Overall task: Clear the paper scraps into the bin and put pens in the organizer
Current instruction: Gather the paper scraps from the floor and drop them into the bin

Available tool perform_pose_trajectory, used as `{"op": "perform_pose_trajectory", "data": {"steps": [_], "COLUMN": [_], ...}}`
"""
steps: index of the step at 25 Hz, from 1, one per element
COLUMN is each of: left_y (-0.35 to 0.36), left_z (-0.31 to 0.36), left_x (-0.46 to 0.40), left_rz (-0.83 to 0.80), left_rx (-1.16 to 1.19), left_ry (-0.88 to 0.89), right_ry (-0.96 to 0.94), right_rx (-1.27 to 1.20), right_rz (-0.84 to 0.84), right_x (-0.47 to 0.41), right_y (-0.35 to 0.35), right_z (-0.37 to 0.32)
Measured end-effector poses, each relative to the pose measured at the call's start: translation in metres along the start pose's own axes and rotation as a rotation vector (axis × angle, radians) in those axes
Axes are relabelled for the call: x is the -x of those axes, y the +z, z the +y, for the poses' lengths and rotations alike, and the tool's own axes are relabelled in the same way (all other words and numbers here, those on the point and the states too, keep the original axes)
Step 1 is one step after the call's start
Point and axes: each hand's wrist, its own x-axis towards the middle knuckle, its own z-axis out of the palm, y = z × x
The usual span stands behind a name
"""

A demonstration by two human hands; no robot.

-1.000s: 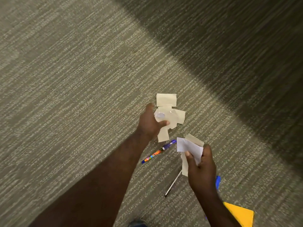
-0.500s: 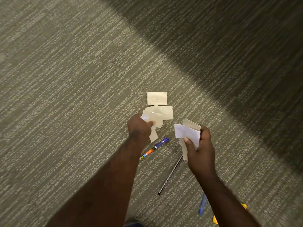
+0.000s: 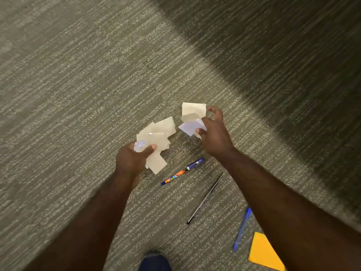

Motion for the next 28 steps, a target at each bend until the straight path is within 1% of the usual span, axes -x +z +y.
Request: {"op": "perform_pose_trajectory", "data": {"steps": [2, 4, 5, 7, 9, 12, 15, 18, 20, 23, 25, 28], "left_y": [-0.011, -0.017, -0.017, -0.015, -0.01, -0.003, 0.003, 0.016, 0.033, 0.077, 0.11, 0.166], "left_z": [-0.005, -0.01, -0.012, -0.016, -0.017, -0.015, -0.007, -0.001, 0.006, 0.028, 0.041, 0.062], "left_x": [0.003, 0.007, 0.008, 0.012, 0.017, 0.03, 0.057, 0.102, 0.136, 0.194, 0.235, 0.312], "left_rz": [-0.01, -0.021, -0.028, -0.039, -0.054, -0.041, -0.027, -0.021, -0.023, -0.046, -0.096, -0.221], "left_rx": [0.074, 0.124, 0.132, 0.127, 0.132, 0.11, 0.081, 0.136, 0.114, 0.027, -0.048, -0.186], "left_ry": [-0.016, -0.019, -0.014, -0.001, 0.01, 0.044, 0.078, 0.069, 0.069, 0.12, 0.179, 0.239], "right_ry": [-0.06, -0.026, -0.013, -0.022, -0.006, 0.019, 0.125, 0.226, 0.251, 0.293, 0.335, 0.434], "right_rx": [0.111, 0.124, 0.144, 0.219, 0.208, 0.087, -0.193, -0.416, -0.45, -0.475, -0.477, -0.517], "right_rz": [-0.108, -0.206, -0.228, -0.207, -0.154, -0.06, 0.116, 0.206, 0.3, 0.443, 0.514, 0.678], "right_x": [-0.028, -0.049, -0.055, -0.056, -0.051, -0.035, 0.005, 0.07, 0.115, 0.178, 0.218, 0.282], "right_y": [-0.003, -0.003, -0.002, 0.003, 0.008, 0.004, -0.014, -0.039, -0.066, -0.124, -0.167, -0.24], "right_z": [-0.001, -0.004, -0.006, -0.007, -0.004, -0.002, -0.008, -0.001, 0.009, 0.036, 0.053, 0.088]}}
